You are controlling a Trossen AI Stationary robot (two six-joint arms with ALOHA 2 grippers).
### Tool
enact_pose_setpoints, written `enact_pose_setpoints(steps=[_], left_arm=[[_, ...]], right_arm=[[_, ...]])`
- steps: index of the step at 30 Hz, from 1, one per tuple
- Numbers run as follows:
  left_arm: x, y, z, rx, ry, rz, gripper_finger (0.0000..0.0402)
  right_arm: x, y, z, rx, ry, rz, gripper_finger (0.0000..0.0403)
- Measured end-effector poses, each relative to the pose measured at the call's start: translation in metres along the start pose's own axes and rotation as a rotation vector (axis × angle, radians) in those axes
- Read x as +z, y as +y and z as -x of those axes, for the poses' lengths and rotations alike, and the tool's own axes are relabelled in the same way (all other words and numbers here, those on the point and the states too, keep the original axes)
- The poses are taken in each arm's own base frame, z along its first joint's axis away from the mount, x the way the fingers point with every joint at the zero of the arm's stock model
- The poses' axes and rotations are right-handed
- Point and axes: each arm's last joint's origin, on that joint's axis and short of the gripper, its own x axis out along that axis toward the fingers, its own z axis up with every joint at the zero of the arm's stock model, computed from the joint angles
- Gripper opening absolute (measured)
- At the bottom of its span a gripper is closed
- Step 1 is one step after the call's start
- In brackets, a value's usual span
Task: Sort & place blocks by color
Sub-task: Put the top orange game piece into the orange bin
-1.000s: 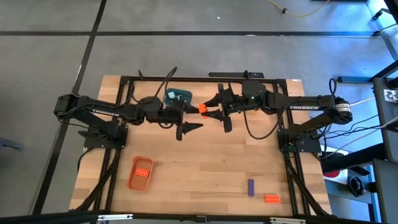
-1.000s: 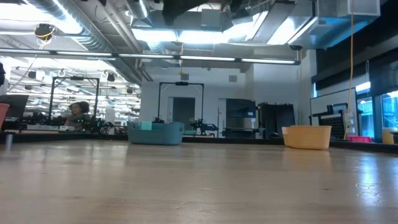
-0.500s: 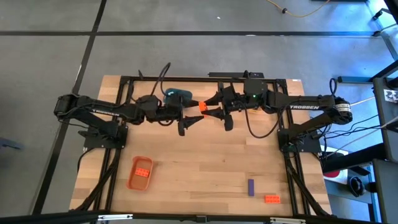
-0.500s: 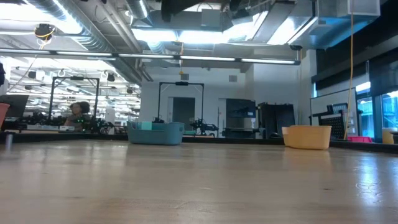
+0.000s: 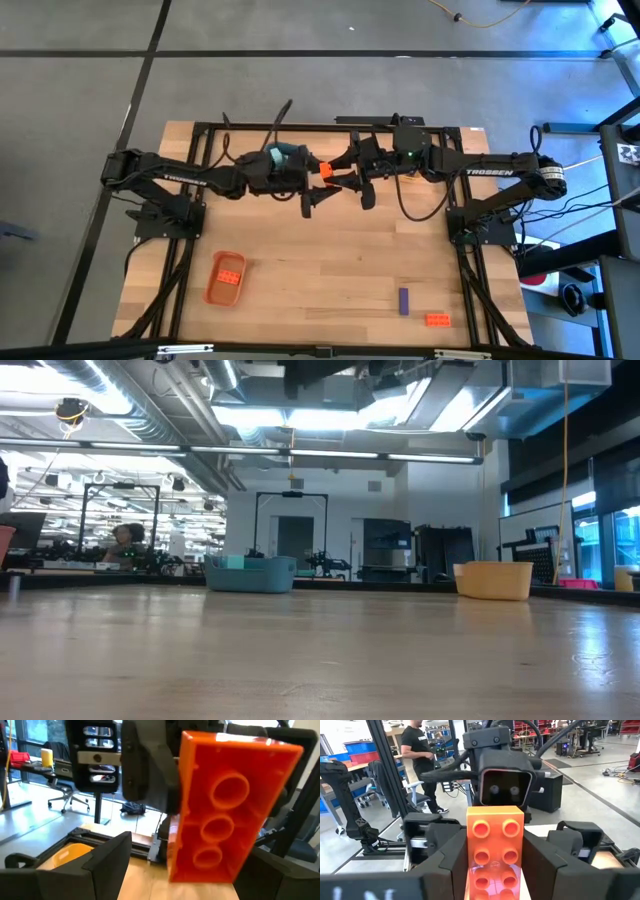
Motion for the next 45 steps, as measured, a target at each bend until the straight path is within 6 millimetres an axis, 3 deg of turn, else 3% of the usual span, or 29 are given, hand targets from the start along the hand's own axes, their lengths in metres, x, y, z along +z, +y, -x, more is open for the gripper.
enact_pose_setpoints(steps=[12,23,27,29,36,40,45], left_arm=[[0.008,0.003,-0.004,0.012,-0.003,-0.027,0.028],[0.01,0.003,-0.003,-0.028,0.001,-0.022,0.0134],[0.009,0.004,-0.003,-0.026,0.02,-0.026,0.0127],[0.009,0.004,-0.002,-0.025,0.022,-0.023,0.0127],[0.012,0.013,0.006,0.015,0.091,-0.034,0.0127],[0.018,0.021,0.019,0.058,0.162,-0.057,0.0127],[0.031,0.025,0.042,0.054,0.187,-0.057,0.0127]], right_arm=[[-0.001,0.0,0.0,-0.003,0.014,0.008,0.0143],[-0.002,0.0,0.0,-0.011,0.025,0.01,0.0143],[-0.003,0.0,0.0,-0.011,0.027,-0.005,0.0143],[-0.003,-0.001,0.0,-0.012,0.028,-0.018,0.0157],[0.001,-0.002,0.004,-0.057,0.006,-0.083,0.0262],[0.012,-0.003,0.022,-0.081,0.006,-0.079,0.0299],[0.013,-0.005,0.055,-0.153,0.142,-0.104,0.0307]])
